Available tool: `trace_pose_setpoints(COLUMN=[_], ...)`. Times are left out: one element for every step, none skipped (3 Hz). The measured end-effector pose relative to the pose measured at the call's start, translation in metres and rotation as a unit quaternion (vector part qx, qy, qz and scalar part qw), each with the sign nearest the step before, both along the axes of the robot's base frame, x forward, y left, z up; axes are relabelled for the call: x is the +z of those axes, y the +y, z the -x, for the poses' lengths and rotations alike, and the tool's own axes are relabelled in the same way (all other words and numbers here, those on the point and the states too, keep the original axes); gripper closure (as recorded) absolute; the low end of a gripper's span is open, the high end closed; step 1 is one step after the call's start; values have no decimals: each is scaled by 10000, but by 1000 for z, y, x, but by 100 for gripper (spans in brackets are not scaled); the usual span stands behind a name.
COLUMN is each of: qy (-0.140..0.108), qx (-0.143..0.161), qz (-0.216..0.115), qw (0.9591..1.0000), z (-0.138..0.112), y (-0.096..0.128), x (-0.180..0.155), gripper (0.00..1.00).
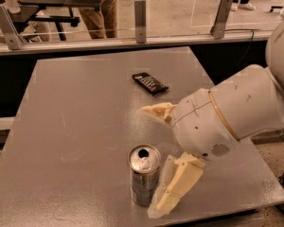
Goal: Knock redbull can over
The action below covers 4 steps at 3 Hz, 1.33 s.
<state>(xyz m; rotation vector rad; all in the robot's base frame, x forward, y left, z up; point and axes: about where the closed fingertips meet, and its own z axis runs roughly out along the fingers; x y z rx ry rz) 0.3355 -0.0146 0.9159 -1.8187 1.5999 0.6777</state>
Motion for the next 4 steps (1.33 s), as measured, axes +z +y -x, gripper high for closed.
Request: trace_pose_setpoints(qy=[74,119,151,126], qx=[109,159,167,374], qz=[-125,-180,28,952], qw=[9998,9996,9997,9947], z=[5,6,0,-25], y=[8,12,15,39], x=[-4,-4,3,25], gripper=[38,62,84,100])
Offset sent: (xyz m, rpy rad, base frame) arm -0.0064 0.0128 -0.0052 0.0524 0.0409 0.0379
